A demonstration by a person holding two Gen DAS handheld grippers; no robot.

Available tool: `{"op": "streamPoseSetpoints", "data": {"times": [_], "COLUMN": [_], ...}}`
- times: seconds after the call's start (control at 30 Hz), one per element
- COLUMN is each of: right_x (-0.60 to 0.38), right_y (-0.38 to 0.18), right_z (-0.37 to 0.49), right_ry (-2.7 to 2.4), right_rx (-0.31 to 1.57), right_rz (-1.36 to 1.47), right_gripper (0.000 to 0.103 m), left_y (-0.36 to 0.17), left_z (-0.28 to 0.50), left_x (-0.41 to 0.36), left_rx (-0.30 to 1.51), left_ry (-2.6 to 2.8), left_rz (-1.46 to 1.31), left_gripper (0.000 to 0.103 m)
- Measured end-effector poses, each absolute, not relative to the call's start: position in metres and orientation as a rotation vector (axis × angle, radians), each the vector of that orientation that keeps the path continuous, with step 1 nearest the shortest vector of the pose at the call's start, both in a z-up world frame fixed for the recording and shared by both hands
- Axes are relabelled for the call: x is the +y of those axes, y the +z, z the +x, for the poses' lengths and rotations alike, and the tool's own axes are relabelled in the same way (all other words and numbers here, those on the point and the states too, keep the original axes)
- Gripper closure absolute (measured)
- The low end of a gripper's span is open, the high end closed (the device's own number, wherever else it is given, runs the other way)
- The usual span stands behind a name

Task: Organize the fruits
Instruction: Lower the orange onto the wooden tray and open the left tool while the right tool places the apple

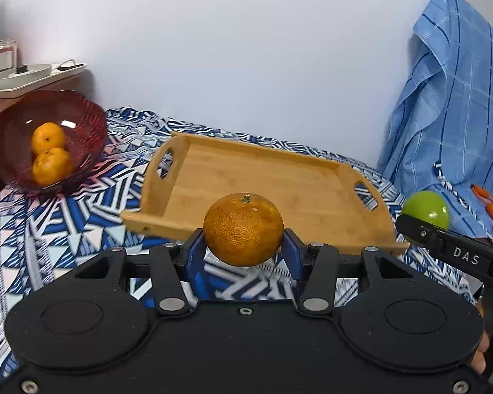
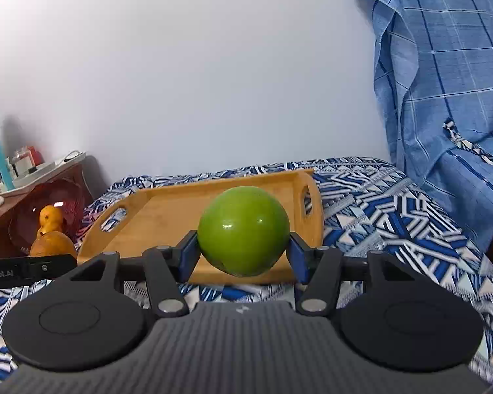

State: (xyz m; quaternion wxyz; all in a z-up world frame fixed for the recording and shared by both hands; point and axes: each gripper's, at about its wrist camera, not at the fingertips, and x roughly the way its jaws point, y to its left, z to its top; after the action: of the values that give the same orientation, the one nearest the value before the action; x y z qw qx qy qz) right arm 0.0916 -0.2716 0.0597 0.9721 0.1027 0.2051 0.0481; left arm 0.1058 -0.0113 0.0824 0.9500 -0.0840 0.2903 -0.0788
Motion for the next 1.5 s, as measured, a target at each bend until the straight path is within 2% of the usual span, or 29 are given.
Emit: {"op": "streamPoseSetpoints", "data": {"times": [0.33,0.6,1.5], "right_x": [-0.28,-0.277,-0.274], "right_y": [0.047,0.033,0.015], "right_z": [0.151,0.168,0.204], "right_ry": [0.114,0.118,0.089], "right_rx": [0.477,0.53,0.601], "right_rz": [0.225,0.203,0.211], "right_gripper": [0.043,0.043,0.043], "left_y": [0.07,0.051,0.017], "left_z": [0.168,0.206,0.237], "left_x": [-0.028,-0.036,-0.053], "left_rx": [0.623,0.647,0.687], "left_ry": [-0.161,-0.137,-0.107], "left_rz": [-0.175,-0.173,-0.112], "left_gripper": [0.056,0.056,0.055]}}
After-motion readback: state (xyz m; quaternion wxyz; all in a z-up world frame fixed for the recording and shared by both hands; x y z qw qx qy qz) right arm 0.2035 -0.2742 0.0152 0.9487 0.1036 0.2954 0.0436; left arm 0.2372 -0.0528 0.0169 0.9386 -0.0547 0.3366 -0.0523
